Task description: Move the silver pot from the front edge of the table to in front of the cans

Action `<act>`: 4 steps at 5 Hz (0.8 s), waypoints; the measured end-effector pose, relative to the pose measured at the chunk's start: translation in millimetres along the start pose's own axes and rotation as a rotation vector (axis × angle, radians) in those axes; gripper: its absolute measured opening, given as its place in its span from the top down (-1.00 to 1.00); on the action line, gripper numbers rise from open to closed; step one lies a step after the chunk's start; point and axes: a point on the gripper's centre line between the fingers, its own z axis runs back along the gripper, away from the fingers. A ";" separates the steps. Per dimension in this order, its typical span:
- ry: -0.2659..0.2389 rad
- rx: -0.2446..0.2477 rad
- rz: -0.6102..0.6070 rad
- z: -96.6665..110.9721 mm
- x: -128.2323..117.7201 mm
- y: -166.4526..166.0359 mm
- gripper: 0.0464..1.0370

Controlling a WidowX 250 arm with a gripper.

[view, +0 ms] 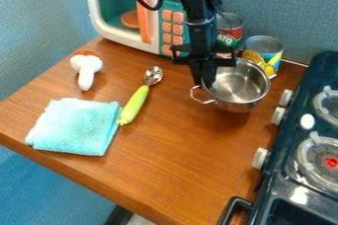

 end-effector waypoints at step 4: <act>0.085 -0.015 0.059 -28.0 -6.8 14.3 0.44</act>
